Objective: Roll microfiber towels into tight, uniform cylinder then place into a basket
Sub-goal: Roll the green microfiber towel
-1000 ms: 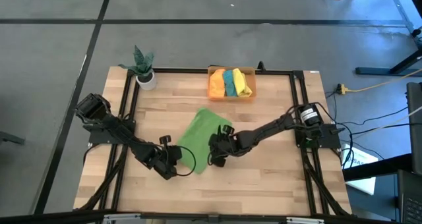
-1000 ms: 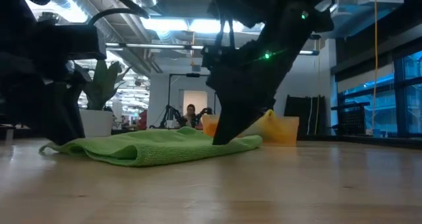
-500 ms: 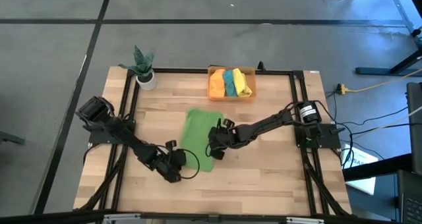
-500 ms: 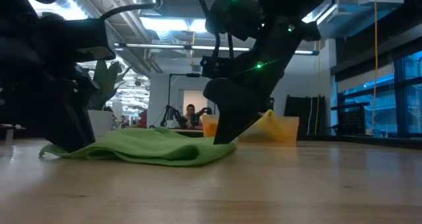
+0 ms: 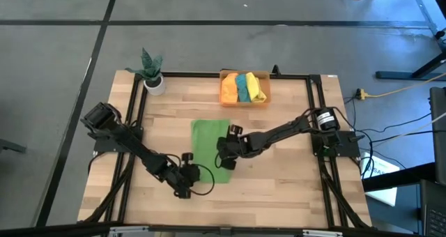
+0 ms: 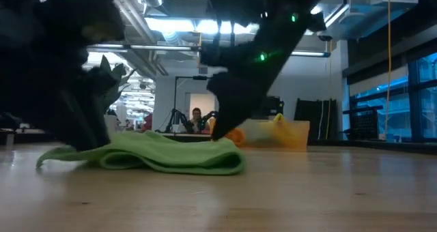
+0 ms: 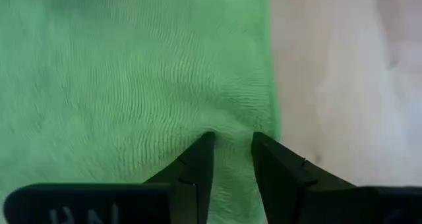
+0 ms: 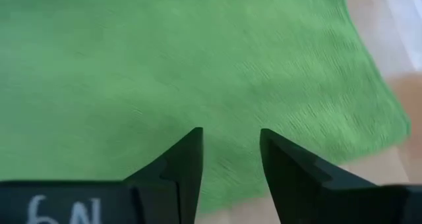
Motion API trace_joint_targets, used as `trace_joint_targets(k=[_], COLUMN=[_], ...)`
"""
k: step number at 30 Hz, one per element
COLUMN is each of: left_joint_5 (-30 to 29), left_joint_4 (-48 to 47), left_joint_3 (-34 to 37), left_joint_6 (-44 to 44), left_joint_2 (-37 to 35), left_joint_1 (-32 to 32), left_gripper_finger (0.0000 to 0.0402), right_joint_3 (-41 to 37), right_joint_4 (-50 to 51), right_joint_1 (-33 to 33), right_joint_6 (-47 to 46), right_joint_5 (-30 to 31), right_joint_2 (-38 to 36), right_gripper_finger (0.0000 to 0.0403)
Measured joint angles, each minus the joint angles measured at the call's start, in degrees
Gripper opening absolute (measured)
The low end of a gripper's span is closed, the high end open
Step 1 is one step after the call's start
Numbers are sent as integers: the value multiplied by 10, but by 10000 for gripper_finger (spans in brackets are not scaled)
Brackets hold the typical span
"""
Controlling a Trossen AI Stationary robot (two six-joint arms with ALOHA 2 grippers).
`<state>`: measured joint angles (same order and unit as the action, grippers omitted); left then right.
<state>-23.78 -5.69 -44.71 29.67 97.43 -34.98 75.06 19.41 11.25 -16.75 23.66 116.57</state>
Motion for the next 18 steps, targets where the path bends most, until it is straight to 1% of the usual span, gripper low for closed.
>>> trace_joint_targets(k=[4,8,11,15,18], left_joint_5=[-3,-5,-6,-7,-7], left_joint_4=[-20,-53,-81,-94,-93], left_joint_3=[-22,-39,-46,-46,-46], left_joint_6=[-18,-19,-25,-29,-30], left_joint_2=[-11,-17,-17,-17,-17], left_joint_1=[-3,-17,-29,-45,-56], left_gripper_finger=[97,97,97,97,97], right_joint_3=[47,100,128,140,141], right_joint_4=[48,131,172,173,170], right_joint_1=[23,57,87,131,164], right_joint_6=[23,25,38,79,83], right_joint_5=[0,14,20,21,21], right_joint_2=[-1,-2,-2,-2,-2], right_gripper_finger=[152,152,152,152,152])
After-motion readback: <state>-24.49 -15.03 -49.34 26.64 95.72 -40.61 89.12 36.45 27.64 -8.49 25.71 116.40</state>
